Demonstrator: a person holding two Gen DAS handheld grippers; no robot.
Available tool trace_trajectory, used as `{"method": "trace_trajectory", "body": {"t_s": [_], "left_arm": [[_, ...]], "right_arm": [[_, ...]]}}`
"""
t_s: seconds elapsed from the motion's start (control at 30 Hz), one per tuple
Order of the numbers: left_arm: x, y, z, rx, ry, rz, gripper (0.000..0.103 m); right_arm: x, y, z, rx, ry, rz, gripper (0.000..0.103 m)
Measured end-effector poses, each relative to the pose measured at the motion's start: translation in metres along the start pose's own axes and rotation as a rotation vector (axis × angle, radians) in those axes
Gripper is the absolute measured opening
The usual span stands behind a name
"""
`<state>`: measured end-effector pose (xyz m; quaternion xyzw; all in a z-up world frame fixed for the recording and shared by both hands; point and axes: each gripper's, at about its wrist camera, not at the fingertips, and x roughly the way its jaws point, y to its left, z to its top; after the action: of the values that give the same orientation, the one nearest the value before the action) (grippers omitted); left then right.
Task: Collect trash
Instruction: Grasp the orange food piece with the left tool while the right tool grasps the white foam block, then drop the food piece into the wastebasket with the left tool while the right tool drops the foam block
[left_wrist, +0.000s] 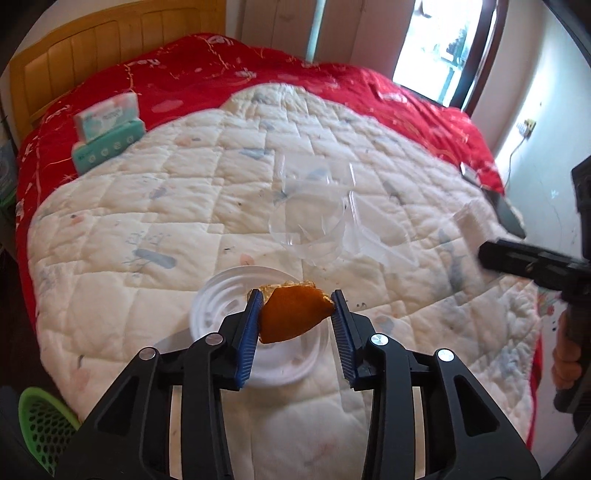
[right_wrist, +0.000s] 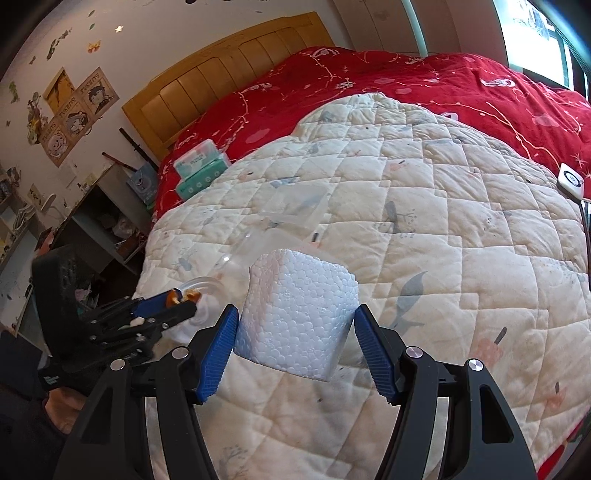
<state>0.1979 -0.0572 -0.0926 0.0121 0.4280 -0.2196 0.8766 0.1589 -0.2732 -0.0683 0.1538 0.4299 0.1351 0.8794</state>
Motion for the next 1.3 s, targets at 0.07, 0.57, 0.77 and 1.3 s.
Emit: {"method": "trace_trajectory", "body": {"t_s": [0.07, 0.57, 0.77, 1.3], "left_arm": [[-0.017, 0.005, -0.003, -0.024, -0.024, -0.003, 0.036], [-0.15, 0.067, -0.057, -0.187, -0.189, 0.089, 0.036], [-0.187, 0.108, -0.092, -0.272, -0.204, 0.185, 0.036], [-0.21, 0.199, -0.166, -0.493, -0.144, 0.328, 0.038]], "right_arm": [[-0.004, 0.008, -0.004, -0.006, 0.0, 0.009, 0.063], [-0.018, 0.094, -0.033, -0.119, 0.024, 0.116, 0.063], [-0.008, 0.134, -0.042, -0.171, 0.053, 0.162, 0.063], [0.016, 0.205, -0.054, -0.266, 0.114, 0.228, 0.063]]}}
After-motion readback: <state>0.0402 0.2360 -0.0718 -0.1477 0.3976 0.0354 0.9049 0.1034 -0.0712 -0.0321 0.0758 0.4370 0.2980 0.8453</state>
